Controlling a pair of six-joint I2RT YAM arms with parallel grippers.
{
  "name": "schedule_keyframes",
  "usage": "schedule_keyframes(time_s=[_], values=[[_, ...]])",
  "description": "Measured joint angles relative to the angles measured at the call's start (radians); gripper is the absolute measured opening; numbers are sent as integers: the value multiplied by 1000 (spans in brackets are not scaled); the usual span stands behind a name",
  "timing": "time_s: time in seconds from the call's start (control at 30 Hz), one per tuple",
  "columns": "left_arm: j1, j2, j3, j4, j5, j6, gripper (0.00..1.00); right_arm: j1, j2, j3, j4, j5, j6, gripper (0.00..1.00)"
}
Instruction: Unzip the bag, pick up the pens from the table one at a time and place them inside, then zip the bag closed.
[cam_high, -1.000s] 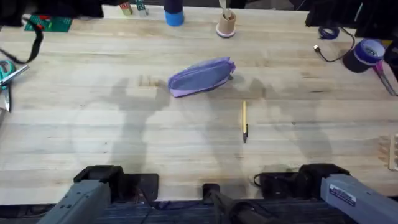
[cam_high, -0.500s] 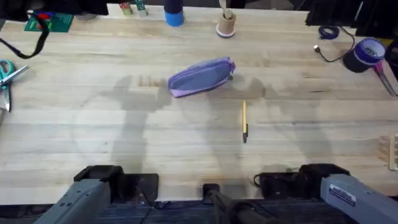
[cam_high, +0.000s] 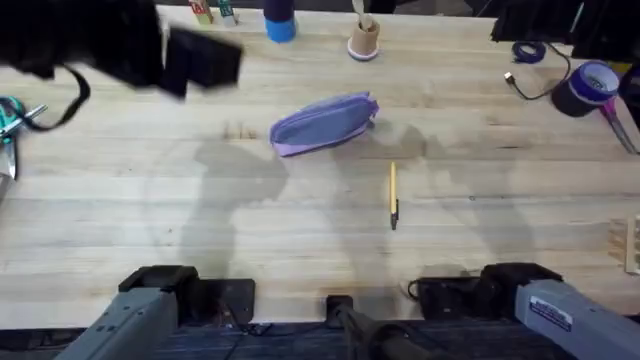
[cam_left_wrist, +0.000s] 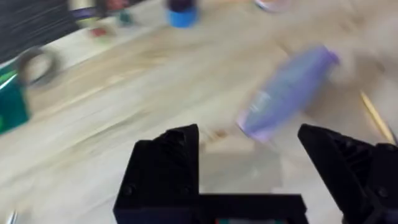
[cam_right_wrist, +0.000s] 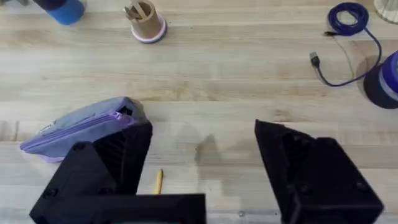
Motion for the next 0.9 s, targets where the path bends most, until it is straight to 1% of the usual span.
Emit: schedule_keyframes(time_s=[0.03,0.13,0.2,0.27,0.4,0.5,0.67,0.9], values=[[0,0,0,-91,110,182,993,0,0,0,0,0,0,996],[0,0,0,-140,176,340,992,0,0,0,0,0,0,996],[0,0,0,-143,187,420,993,0,0,0,0,0,0,996],[0,0,0,-143,187,479,993,0,0,0,0,0,0,996],[0,0,0,-143,187,557,993,0,0,0,0,0,0,996],[0,0,0,-144,187,594,993,0,0,0,0,0,0,996],[0,0,0,-145,187,620,993,0,0,0,0,0,0,996],[0,1,0,-174,185,627,995,0,0,0,0,0,0,996]])
